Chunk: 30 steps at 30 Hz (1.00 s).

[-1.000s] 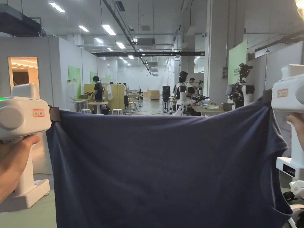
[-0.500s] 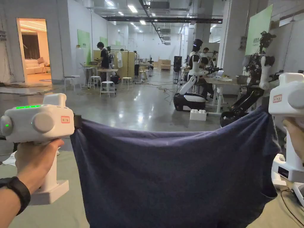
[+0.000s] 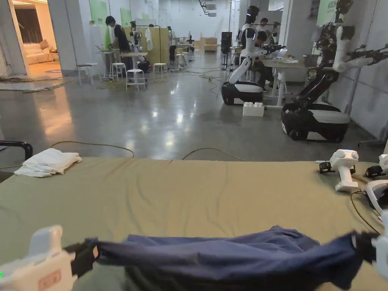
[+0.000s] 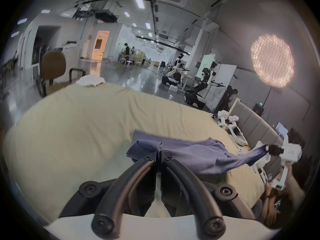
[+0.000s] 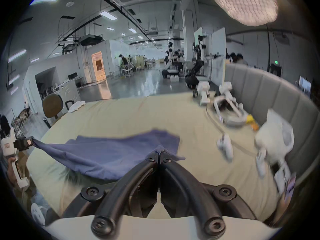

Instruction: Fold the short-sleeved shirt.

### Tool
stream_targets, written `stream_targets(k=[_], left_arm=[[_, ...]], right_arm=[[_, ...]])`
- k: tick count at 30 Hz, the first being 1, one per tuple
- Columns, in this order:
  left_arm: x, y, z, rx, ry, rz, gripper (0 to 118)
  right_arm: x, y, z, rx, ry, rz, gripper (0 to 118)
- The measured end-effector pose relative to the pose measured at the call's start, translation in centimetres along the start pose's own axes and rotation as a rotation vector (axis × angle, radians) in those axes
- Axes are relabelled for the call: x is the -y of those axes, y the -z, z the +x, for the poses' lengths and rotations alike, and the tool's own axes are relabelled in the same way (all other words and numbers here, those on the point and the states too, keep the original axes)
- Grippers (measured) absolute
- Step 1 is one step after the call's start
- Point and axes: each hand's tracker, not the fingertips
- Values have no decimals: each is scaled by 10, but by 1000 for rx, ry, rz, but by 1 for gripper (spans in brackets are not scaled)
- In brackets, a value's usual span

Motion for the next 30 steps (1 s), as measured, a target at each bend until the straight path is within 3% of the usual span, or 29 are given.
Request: stream_targets(k=[7,12,15,16,18,19,20,23,30], left_arm=[[105,-88,-3,-25,47,-31,6],[141,-108,-12,-40,-15,-90,6],[156,-102,-21,-66,-19,-135,6],[160,-99,-24,-58,-18,-146,12],[167,-96,-27,-52,-13,-154,69],[168,-95,-30,-64,-16,-152,91],[167,-93,-33,-75,-29,-166,101],[155,-104,-30,-102,-61,-136,101],[71,-193,56,-89,232,270,101]], right_arm=[[136,-81,15,4,203,-77,1],[180,-110,15,21,180,-125,1],[190,-108,18,17,210,-152,1],[192,-105,19,30,219,-156,6],[195,-101,20,37,231,-169,53],[197,-98,23,36,233,-179,71],[198,-98,23,42,233,-181,70],[190,-107,22,43,223,-172,70],[122,-175,-10,-45,94,169,70]])
